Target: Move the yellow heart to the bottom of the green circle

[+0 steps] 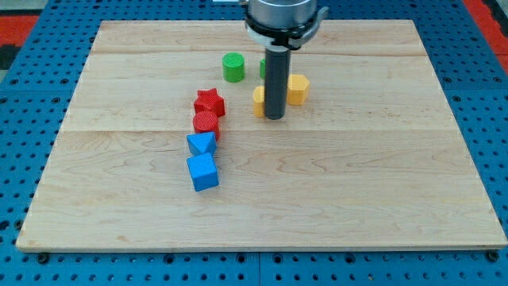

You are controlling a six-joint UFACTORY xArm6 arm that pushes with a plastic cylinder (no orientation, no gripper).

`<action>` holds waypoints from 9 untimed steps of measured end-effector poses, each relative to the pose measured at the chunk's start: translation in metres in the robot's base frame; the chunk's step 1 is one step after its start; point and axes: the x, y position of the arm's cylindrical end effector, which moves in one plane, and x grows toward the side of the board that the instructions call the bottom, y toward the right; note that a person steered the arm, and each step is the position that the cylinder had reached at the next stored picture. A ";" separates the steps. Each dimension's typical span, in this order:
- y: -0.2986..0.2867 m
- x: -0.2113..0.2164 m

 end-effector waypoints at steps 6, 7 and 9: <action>0.014 0.009; -0.008 -0.011; -0.018 -0.011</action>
